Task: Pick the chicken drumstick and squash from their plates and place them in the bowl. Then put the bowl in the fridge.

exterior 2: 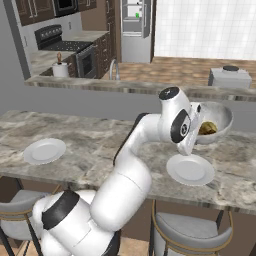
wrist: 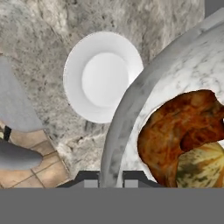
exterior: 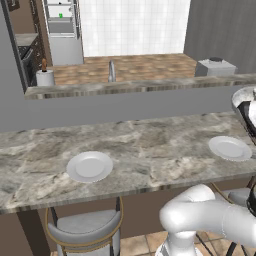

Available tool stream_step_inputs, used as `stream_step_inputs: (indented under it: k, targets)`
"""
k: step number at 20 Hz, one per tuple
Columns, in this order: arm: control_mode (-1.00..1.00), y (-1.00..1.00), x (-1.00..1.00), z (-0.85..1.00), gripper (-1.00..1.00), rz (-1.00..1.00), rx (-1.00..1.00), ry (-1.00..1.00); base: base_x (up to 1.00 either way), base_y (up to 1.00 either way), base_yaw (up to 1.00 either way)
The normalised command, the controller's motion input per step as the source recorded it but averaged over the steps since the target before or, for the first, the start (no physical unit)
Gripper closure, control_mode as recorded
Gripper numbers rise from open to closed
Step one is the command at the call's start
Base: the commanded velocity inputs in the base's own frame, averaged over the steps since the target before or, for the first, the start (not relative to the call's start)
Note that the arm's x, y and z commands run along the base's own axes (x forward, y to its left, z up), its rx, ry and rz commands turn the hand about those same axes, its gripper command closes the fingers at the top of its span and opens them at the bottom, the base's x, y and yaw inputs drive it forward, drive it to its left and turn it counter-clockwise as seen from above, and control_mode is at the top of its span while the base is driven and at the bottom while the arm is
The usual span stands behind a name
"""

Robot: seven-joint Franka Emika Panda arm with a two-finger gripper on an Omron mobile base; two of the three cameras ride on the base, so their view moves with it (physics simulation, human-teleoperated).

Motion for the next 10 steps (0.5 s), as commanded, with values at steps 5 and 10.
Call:
stream_step_inputs:
  k: [5,10]
  targets:
    - [-1.0,0.31,-0.19,0.37,1.0,0.0,0.04,0.2,0.0,0.0,0.0]
    - [-1.0,0.35,-0.22,0.31,1.0,0.04,0.09,0.1,0.0,0.0,0.0]
